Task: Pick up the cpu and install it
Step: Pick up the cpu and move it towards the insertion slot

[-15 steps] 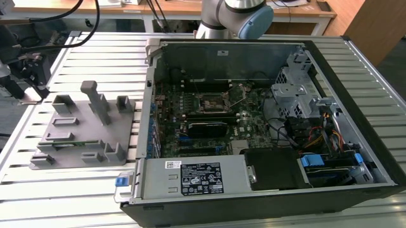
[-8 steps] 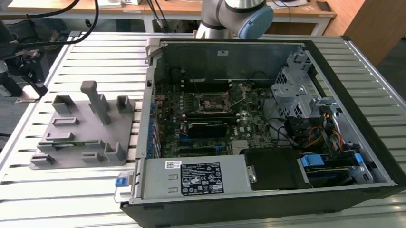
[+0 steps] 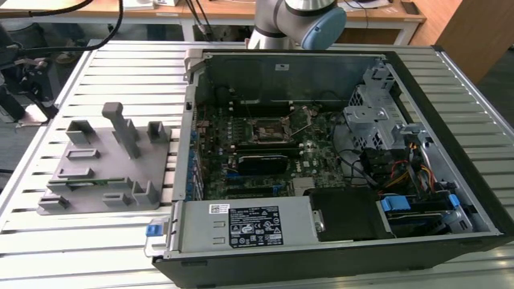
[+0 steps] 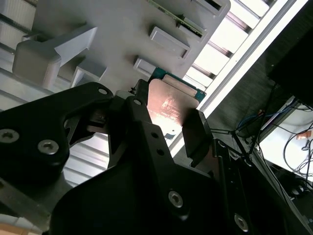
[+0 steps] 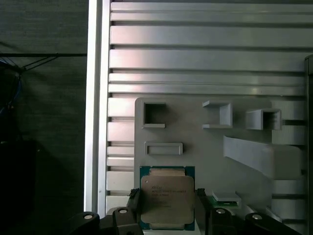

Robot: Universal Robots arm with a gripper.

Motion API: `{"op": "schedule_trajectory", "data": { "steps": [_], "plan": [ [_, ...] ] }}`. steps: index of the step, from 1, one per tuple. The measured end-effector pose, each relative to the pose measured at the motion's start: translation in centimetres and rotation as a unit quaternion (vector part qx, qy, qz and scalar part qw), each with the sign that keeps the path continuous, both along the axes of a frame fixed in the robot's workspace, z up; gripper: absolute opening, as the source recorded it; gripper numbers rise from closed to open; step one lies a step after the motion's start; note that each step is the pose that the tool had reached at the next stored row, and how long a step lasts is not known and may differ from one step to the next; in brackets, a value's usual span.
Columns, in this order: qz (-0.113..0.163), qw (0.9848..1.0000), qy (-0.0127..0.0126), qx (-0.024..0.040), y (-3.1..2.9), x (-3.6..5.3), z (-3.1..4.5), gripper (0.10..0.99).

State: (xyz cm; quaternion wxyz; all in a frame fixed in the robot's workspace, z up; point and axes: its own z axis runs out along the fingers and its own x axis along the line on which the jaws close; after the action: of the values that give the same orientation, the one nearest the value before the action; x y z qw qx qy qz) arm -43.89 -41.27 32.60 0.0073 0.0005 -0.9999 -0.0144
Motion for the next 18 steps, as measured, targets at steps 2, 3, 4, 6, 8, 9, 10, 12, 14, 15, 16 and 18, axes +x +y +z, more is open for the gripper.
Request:
{"op": "schedule_trajectory", "data": {
  "steps": [2, 3, 4, 6, 8, 9, 10, 12, 14, 15, 16, 18],
  "plan": [
    [0.0, 1.0, 0.0, 0.0, 0.0, 0.0, 0.2, 0.525],
    [0.0, 1.0, 0.0, 0.0, 0.0, 0.0, 0.31, 0.525],
    [0.0, 1.0, -0.0001, 0.0, 0.01, 0.0, 0.41, 0.525],
    [0.0, 1.0, -0.0001, 0.0, 0.01, 0.0, 0.63, 0.525],
    [0.0, 1.0, -0.0001, 0.0, 0.01, 0.0, 0.85, 0.525],
    [0.0, 1.0, -0.0001, 0.0, 0.01, 0.0, 0.96, 0.525],
    [0.0, 1.0, 0.0, -0.0001, 0.02, 0.0, 1.08, 0.525],
    [0.0, 1.0, -0.0001, -0.0001, 0.02, 0.0, 1.31, 0.525],
    [0.0, 1.0, -0.0001, 0.0, 0.03, 0.0, 1.55, 0.525],
    [0.0, 1.0, -0.0002, 0.0, 0.03, 0.0, 1.66, 0.525],
    [0.0, 1.0, -0.0001, 0.0, 0.04, 0.0, 1.78, 0.525],
    [0.0, 1.0, -0.0002, 0.0, 0.04, 0.0, 2.02, 0.525]
  ]
}}
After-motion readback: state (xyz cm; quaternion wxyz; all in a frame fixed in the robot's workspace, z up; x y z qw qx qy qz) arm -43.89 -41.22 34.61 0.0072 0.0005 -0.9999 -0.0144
